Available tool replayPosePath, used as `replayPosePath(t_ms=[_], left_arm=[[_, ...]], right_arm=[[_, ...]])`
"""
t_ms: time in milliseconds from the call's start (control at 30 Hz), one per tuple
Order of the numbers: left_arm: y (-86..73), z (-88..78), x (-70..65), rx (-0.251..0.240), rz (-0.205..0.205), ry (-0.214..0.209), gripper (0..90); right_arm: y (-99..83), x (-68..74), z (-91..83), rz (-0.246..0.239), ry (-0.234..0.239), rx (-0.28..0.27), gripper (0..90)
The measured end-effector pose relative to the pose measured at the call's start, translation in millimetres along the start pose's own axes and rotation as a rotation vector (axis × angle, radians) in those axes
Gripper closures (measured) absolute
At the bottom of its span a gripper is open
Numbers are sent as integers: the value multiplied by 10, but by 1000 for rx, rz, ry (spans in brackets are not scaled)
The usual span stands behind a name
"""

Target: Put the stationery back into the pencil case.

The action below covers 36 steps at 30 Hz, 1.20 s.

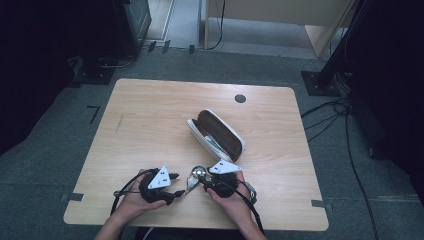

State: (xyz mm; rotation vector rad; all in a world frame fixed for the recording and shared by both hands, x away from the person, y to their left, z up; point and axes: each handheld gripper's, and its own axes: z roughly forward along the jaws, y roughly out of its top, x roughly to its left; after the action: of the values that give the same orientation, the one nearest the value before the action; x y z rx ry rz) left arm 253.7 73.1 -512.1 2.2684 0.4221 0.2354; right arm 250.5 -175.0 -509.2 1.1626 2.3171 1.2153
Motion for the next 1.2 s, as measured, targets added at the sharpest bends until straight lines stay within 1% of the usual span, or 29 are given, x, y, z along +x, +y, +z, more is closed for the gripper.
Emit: replayPosePath(t_ms=[33, 67, 133, 267, 300, 333, 400, 433, 467, 567, 633, 667, 733, 833, 900, 933, 1000, 1033, 1100, 1200], left_arm=[[14, 3, -6, -8, -12, -15, 372], [31, 12, -25, -14, -19, -22, 361], [65, 41, -59, -8, -23, -19, 328], [157, 140, -157, 24, -33, 20, 191], [174, 162, -174, 32, -33, 35, 170], [187, 174, -179, 43, -36, 48, 167], [188, 193, -168, 49, -46, 58, 166], [184, 199, -165, 55, -54, 60, 186], [176, 199, -160, 59, -48, 59, 227], [153, 182, -153, 56, -34, 36, 321], [137, 167, -138, 65, -31, 31, 372], [128, 154, -118, 65, -34, 27, 395], [106, 130, -82, 58, -56, 20, 449], [76, 100, -34, 60, -66, 23, 524], [67, 88, -10, 57, -79, 18, 564], [66, 86, -5, 59, -80, 20, 598], [66, 84, 4, 59, -81, 24, 631], [66, 83, 10, 58, -85, 22, 647], [63, 77, 21, 59, -88, 23, 678], [57, 69, 41, 59, -97, 21, 715]], right_arm=[[0, -6, -1, 0, -1, 0, 548], [0, -9, -2, 0, -7, 0, 545], [-2, -18, 3, -4, -12, 0, 530], [1, -37, 18, -1, -17, -1, 513], [2, -39, 22, -3, -15, 1, 512], [3, -41, 26, -3, -13, 1, 511], [3, -42, 27, -3, -10, 0, 510], [2, -45, 25, -1, -6, 0, 510], [1, -53, 24, 0, -4, -3, 510], [0, -67, 14, 7, -2, -2, 511], [1, -84, 9, 6, 3, -7, 511], [2, -91, 4, 4, 7, -6, 512], [3, -96, 1, -1, 17, -7, 513], [1, -92, 10, -10, 30, 0, 512], [-3, -92, 25, -26, 42, 3, 499], [-5, -90, 33, -33, 52, 7, 479], [-10, -88, 52, -48, 75, 14, 447], [-15, -84, 64, -66, 81, 23, 430], [-27, -70, 84, -102, 78, 33, 401], [-38, -67, 106, -130, 87, 34, 381]])
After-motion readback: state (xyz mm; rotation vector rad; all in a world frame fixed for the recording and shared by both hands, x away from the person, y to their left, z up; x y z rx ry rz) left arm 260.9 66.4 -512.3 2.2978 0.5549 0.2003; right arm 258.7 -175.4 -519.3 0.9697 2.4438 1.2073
